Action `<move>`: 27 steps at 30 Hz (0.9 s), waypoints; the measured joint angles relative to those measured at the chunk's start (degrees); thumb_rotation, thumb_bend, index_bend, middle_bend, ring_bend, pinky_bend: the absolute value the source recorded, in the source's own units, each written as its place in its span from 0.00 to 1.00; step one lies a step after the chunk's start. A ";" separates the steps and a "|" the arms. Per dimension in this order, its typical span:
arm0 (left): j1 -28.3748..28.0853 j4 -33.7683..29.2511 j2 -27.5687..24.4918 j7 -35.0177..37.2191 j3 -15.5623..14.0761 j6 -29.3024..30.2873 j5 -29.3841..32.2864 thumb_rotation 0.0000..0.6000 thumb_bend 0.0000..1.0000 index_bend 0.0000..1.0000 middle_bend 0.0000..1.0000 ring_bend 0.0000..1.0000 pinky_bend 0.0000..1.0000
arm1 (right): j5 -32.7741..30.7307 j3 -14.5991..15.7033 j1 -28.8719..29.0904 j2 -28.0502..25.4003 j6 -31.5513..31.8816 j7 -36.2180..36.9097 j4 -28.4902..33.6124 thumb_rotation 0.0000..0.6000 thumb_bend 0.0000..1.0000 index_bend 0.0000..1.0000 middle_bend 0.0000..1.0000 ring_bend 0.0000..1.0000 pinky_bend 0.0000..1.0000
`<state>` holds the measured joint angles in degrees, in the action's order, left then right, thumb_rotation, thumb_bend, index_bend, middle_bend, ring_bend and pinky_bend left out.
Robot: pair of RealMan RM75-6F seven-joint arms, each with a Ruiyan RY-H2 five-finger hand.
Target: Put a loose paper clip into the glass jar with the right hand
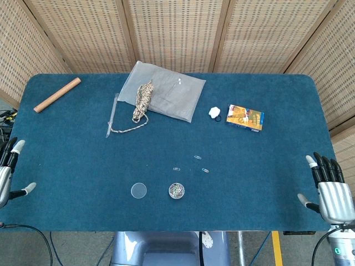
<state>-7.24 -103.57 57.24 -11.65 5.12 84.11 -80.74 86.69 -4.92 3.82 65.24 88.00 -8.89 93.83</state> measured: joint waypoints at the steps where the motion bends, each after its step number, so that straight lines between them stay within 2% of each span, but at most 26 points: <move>1: -0.03 0.01 0.00 0.00 0.02 -0.06 0.07 1.00 0.00 0.00 0.00 0.00 0.00 | 0.01 0.02 0.02 0.00 -0.05 0.00 0.00 1.00 0.00 0.00 0.00 0.00 0.00; 5: -0.14 0.13 0.05 -0.06 0.10 -0.31 0.47 1.00 0.00 0.00 0.00 0.00 0.00 | -0.09 0.14 0.26 0.12 -0.75 0.06 -0.10 1.00 0.00 0.00 0.00 0.00 0.00; 8: -0.30 0.30 0.19 -0.13 0.28 -0.53 0.95 1.00 0.00 0.00 0.00 0.00 0.00 | -0.45 -0.20 0.77 0.60 -1.31 0.09 0.00 1.00 0.00 0.06 0.00 0.00 0.00; 11: -0.80 0.75 0.62 -0.38 0.54 -1.37 1.74 1.00 0.00 0.00 0.00 0.00 0.00 | -0.71 -1.12 2.59 0.83 -3.37 0.74 0.83 1.00 0.00 0.16 0.00 0.00 0.00; 14: -1.46 1.51 1.35 -0.79 0.82 -2.07 2.15 1.00 0.00 0.00 0.00 0.00 0.00 | -2.81 -3.02 5.90 0.43 -8.48 1.30 3.26 1.00 0.08 0.31 0.00 0.00 0.00; 16: -1.74 2.03 1.77 -1.08 0.96 -2.38 2.50 1.00 0.00 0.00 0.00 0.00 0.00 | -6.27 -5.17 8.76 0.32 -12.68 1.28 5.80 1.00 0.16 0.37 0.00 0.00 0.01; 19: -2.13 2.41 2.19 -1.49 1.26 -2.90 3.50 1.00 0.00 0.00 0.00 0.00 0.00 | -13.23 -8.26 13.18 0.87 -17.46 -0.16 8.06 1.00 0.27 0.39 0.00 0.00 0.01; 22: -2.48 2.62 2.47 -1.81 1.57 -3.47 4.57 1.00 0.00 0.00 0.00 0.00 0.00 | -21.81 -10.91 17.80 2.42 -21.61 -3.07 8.95 1.00 0.31 0.42 0.00 0.00 0.02; 27: -2.89 2.87 2.61 -1.65 1.97 -4.21 5.85 1.00 0.00 0.00 0.00 0.00 0.00 | -36.82 -14.18 26.99 7.84 -26.18 -11.04 7.62 1.00 0.33 0.43 0.00 0.00 0.02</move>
<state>-10.13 -100.70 59.85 -13.31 7.08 79.89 -74.89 49.87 -19.11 30.81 73.09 61.82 -19.92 101.45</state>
